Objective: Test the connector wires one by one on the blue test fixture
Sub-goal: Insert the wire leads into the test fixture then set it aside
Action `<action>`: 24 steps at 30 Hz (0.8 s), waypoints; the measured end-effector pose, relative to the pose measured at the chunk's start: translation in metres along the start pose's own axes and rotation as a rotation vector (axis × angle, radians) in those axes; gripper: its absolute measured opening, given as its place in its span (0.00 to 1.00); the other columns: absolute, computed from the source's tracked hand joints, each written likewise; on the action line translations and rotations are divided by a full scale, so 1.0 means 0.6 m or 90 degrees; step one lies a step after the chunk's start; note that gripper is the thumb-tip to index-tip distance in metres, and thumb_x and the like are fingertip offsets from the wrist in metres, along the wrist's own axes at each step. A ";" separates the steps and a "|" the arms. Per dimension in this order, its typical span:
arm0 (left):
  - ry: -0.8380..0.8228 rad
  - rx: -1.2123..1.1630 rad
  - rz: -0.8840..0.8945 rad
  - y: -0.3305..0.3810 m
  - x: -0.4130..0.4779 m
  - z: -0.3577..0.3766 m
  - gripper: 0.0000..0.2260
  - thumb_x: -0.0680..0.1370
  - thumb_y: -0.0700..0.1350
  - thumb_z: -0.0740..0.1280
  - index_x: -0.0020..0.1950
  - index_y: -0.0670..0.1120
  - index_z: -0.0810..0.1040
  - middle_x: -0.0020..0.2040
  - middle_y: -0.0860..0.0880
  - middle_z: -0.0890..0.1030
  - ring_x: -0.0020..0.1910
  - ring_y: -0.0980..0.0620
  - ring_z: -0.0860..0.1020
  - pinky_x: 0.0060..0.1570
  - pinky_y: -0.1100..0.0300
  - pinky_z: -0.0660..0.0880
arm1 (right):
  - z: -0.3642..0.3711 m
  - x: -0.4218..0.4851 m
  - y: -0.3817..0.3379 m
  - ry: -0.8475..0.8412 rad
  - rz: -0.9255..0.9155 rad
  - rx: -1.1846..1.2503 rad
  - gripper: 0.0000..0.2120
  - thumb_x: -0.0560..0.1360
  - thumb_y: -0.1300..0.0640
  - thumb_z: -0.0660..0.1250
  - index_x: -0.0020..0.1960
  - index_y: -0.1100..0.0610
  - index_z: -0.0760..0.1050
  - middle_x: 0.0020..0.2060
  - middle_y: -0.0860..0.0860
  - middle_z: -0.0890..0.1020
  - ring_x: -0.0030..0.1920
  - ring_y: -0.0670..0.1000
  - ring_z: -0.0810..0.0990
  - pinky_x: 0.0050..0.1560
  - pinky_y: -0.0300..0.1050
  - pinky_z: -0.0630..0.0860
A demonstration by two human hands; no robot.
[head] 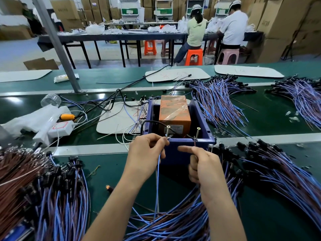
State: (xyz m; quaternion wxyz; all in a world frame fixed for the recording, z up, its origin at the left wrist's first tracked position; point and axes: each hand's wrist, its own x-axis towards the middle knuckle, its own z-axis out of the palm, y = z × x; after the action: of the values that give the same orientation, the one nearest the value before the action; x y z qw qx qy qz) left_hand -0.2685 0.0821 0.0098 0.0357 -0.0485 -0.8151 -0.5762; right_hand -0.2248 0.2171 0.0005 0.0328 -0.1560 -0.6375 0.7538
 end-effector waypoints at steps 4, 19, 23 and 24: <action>-0.004 0.011 0.004 0.001 -0.001 -0.001 0.11 0.78 0.44 0.65 0.37 0.49 0.81 0.23 0.54 0.75 0.20 0.58 0.69 0.27 0.66 0.68 | -0.003 0.004 0.002 0.033 0.002 0.027 0.18 0.81 0.60 0.53 0.46 0.60 0.81 0.19 0.46 0.60 0.18 0.44 0.56 0.19 0.35 0.55; -0.104 -0.115 -0.035 0.035 -0.013 -0.035 0.09 0.76 0.45 0.67 0.38 0.48 0.84 0.24 0.51 0.75 0.21 0.57 0.68 0.22 0.69 0.65 | 0.001 -0.018 -0.022 -0.164 -0.009 -0.071 0.20 0.80 0.61 0.53 0.38 0.58 0.82 0.19 0.45 0.60 0.19 0.44 0.56 0.20 0.34 0.55; -0.174 -0.176 -0.006 0.056 -0.028 -0.033 0.05 0.75 0.43 0.68 0.46 0.48 0.84 0.25 0.50 0.77 0.22 0.58 0.72 0.23 0.70 0.68 | 0.012 -0.033 -0.028 -0.238 -0.086 -0.172 0.20 0.80 0.58 0.56 0.33 0.50 0.78 0.20 0.46 0.65 0.21 0.46 0.61 0.24 0.40 0.58; -0.186 -0.169 0.006 0.057 -0.030 -0.033 0.05 0.74 0.44 0.68 0.46 0.48 0.84 0.25 0.50 0.77 0.24 0.58 0.73 0.25 0.70 0.69 | 0.010 -0.035 -0.031 -0.241 -0.104 -0.204 0.20 0.81 0.57 0.56 0.33 0.49 0.76 0.20 0.46 0.67 0.23 0.46 0.63 0.26 0.42 0.59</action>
State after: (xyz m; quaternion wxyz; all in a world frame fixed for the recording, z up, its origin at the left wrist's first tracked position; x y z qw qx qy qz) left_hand -0.2466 0.0743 0.0462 -0.0869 -0.1397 -0.7280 -0.6656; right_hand -0.2094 0.2095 0.0233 -0.0518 0.0365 -0.7541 0.6537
